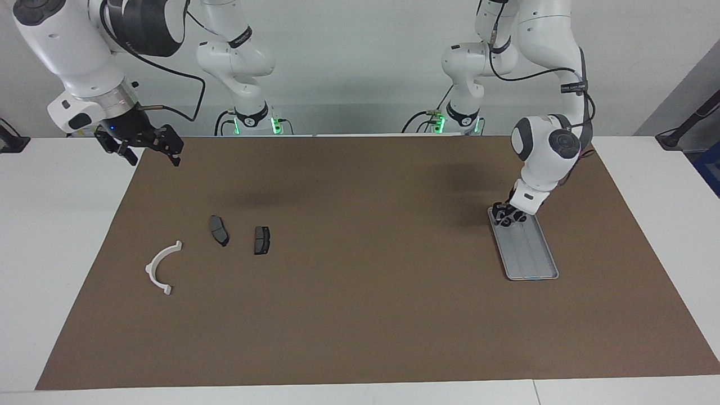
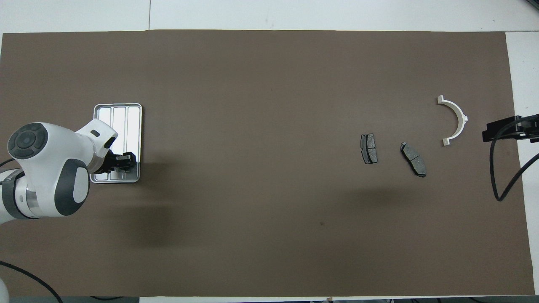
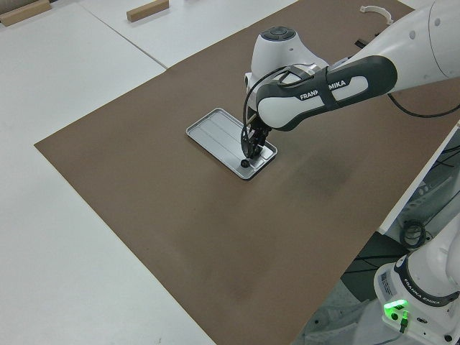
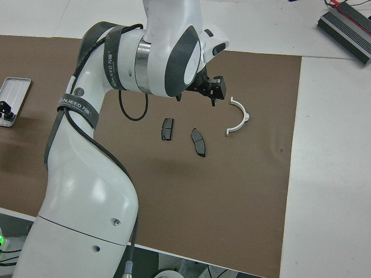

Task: Place bearing gear from tray to pile
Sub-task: 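Lift the black bearing off the tray with the left gripper, then carry the bearing to the table center and release it with the left gripper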

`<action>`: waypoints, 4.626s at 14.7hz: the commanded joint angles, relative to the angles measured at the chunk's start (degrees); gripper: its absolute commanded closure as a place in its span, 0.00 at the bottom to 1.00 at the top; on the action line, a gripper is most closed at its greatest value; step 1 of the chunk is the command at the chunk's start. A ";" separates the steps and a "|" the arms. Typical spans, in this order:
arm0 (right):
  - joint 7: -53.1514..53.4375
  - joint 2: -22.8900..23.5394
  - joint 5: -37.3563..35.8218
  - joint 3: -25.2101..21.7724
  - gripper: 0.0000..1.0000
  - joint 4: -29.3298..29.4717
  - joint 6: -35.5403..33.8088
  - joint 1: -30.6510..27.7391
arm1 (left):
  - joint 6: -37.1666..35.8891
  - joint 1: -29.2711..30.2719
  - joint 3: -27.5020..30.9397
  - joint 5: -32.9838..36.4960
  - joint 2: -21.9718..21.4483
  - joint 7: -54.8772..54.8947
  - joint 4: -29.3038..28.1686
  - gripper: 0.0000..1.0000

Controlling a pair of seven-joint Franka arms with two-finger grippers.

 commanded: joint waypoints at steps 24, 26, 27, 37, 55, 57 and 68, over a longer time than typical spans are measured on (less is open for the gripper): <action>-4.73 -1.19 1.08 0.35 0.00 -2.33 2.49 -3.06 | -10.14 -11.03 0.09 -2.19 3.52 -19.29 15.80 0.96; -5.79 -1.19 1.08 0.35 0.00 -2.94 3.36 -3.51 | -10.22 -14.63 0.09 -2.19 4.66 -26.05 18.25 0.96; -5.88 -1.19 1.08 0.35 0.00 -3.21 3.46 -3.94 | -10.40 -16.65 0.00 -2.28 5.10 -28.52 19.48 0.96; -5.79 0.82 0.82 0.52 0.00 -3.30 7.59 -3.24 | -18.22 -34.94 0.44 -4.21 24.87 -51.83 47.16 0.96; -10.28 -0.84 -0.94 0.70 0.00 -6.72 6.89 -3.33 | -12.42 -41.90 1.50 -4.04 31.03 -59.92 46.57 0.95; -8.87 -1.37 -0.85 0.70 0.00 -7.96 8.46 -3.33 | -12.77 -41.98 1.50 -4.04 31.03 -60.19 46.57 0.48; -4.47 10.57 -1.20 1.05 0.00 -0.68 13.39 -1.40 | -23.39 -36.63 1.67 -3.60 23.48 -55.91 45.87 0.00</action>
